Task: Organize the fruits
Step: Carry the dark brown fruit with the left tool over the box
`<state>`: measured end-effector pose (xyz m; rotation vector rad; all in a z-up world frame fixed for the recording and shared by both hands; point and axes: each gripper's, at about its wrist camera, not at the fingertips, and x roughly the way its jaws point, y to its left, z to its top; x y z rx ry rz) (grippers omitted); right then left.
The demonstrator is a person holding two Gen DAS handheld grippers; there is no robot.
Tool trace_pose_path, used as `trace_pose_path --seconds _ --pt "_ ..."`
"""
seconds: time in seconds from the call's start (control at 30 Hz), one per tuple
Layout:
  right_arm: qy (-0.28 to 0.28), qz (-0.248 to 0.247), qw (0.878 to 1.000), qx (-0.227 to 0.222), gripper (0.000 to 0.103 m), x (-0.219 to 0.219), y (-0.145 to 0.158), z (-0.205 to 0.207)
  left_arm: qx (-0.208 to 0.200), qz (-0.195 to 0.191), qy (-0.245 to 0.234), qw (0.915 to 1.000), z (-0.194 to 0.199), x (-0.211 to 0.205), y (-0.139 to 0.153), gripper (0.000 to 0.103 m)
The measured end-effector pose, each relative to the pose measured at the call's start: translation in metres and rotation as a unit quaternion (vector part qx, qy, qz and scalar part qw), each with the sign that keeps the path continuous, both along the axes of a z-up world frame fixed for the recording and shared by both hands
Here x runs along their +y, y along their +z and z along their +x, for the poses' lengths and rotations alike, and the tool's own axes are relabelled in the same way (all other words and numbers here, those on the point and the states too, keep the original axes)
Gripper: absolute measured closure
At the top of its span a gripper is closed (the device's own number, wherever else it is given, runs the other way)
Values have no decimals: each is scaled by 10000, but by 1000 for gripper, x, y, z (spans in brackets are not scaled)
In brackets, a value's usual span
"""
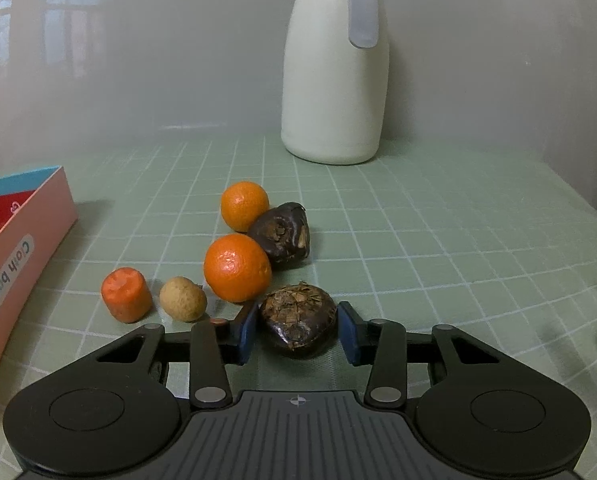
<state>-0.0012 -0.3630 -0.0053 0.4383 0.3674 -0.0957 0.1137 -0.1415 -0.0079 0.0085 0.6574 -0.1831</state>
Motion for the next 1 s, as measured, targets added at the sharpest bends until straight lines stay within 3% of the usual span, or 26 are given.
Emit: trace_pose_path --seconds 0.6,1.0 --pt "281 -159 9994 155 18 27 0 20 -422 -124 -72 9990 -25 34 30 61" --pt "809 -419 9956 202 18 75 2 36 -932 19 379 9949 -45 103 56 61"
